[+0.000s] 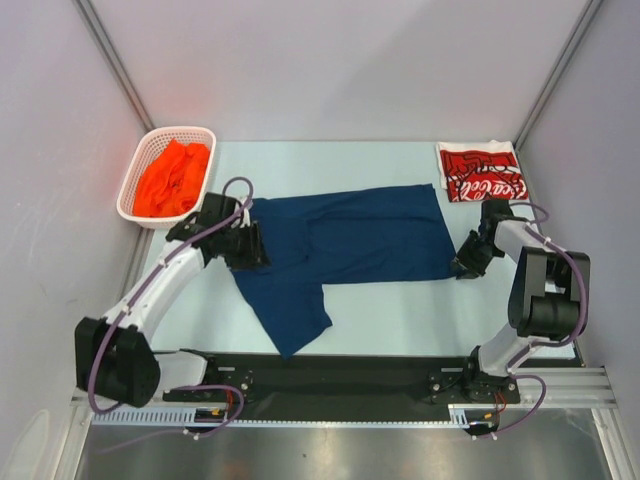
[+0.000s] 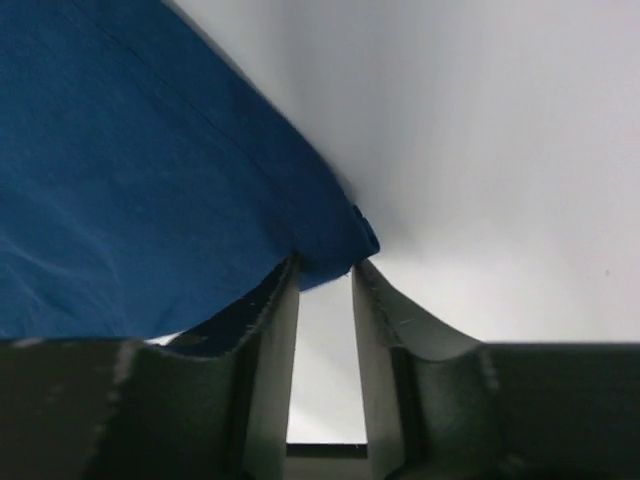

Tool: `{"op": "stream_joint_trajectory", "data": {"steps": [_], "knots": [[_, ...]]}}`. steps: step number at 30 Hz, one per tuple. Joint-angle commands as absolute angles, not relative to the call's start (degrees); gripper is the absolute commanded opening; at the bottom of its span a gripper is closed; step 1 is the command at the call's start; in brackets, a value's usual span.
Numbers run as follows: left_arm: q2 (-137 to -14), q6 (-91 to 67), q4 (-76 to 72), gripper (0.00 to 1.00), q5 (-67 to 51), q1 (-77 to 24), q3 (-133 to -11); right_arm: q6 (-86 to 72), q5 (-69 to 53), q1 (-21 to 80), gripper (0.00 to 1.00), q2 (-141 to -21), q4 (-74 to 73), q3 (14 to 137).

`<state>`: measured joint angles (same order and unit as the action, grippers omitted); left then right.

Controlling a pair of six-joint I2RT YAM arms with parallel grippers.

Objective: Fold and stack the t-shirts
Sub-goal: Fold the tshirt

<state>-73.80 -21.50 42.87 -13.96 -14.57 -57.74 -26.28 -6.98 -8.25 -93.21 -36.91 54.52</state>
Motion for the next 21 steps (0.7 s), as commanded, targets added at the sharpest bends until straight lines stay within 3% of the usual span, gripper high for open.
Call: {"op": "stream_joint_trajectory", "data": {"steps": [1,8,12,17,21], "knots": [[-66.03,-21.79,45.35,0.46,-11.61,-16.26,-54.06,-25.92,-8.26,-6.77,0.31,-95.36,-33.93,58.88],[-59.68,-22.94,49.04,0.46,-10.81,-16.7,-49.93,-29.09,-8.61,1.83,0.34,-103.79,-35.85,73.37],[-57.75,-23.12,50.44,0.47,-10.37,-16.79,-49.13,-29.44,-7.73,3.34,0.43,-108.1,-39.55,80.24],[-56.34,-23.64,50.54,0.47,-10.63,-16.87,-47.73,-28.04,-4.32,1.67,0.44,-102.14,-42.27,75.51],[-56.33,-24.6,49.22,0.47,-11.86,-17.14,-46.58,-29.7,-5.09,-4.12,0.36,-92.31,-40.35,63.57]]}}
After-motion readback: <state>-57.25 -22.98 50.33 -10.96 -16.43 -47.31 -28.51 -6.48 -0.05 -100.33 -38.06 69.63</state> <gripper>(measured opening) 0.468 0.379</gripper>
